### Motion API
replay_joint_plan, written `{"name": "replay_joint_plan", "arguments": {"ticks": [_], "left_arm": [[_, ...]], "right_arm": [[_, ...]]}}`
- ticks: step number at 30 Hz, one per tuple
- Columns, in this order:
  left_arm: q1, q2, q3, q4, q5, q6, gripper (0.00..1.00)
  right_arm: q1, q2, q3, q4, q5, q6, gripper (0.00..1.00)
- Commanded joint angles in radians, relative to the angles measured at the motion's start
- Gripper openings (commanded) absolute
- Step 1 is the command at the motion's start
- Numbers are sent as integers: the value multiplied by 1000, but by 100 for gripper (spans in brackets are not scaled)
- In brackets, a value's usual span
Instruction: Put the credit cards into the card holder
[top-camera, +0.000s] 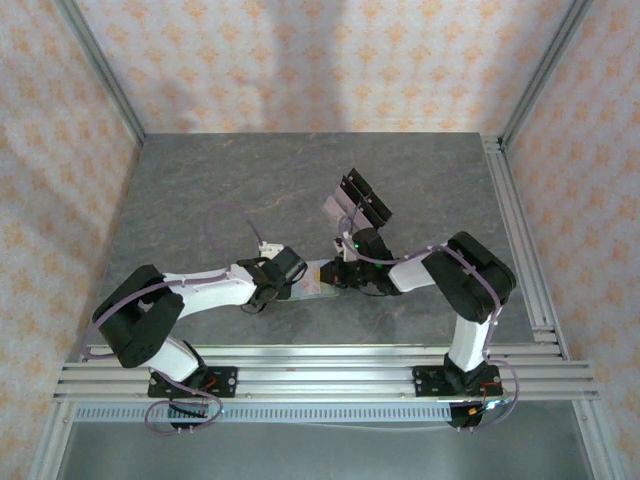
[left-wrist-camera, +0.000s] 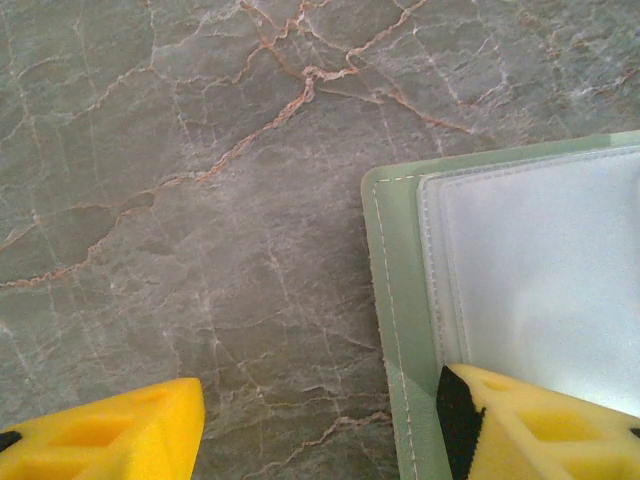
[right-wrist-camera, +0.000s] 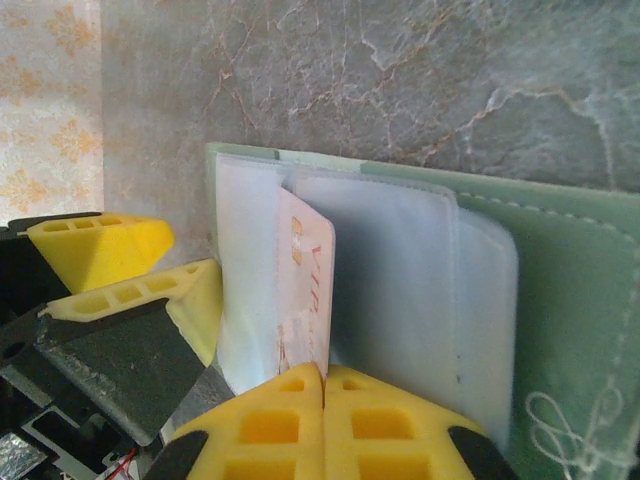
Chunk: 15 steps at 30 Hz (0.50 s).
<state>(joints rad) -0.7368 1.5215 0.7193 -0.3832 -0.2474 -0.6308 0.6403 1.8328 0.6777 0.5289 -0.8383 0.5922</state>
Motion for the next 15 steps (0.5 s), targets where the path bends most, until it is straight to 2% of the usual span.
{"name": "replay_joint_plan", "arguments": {"ticks": [1,15], "left_arm": [[5,25,8,-31,-35,-9,64],[5,23,0,-23,-32,-12,64]], "right_arm": [[2,49,14,-101,8,-34,0],[46,64,70,-156,19,-41,0]]}}
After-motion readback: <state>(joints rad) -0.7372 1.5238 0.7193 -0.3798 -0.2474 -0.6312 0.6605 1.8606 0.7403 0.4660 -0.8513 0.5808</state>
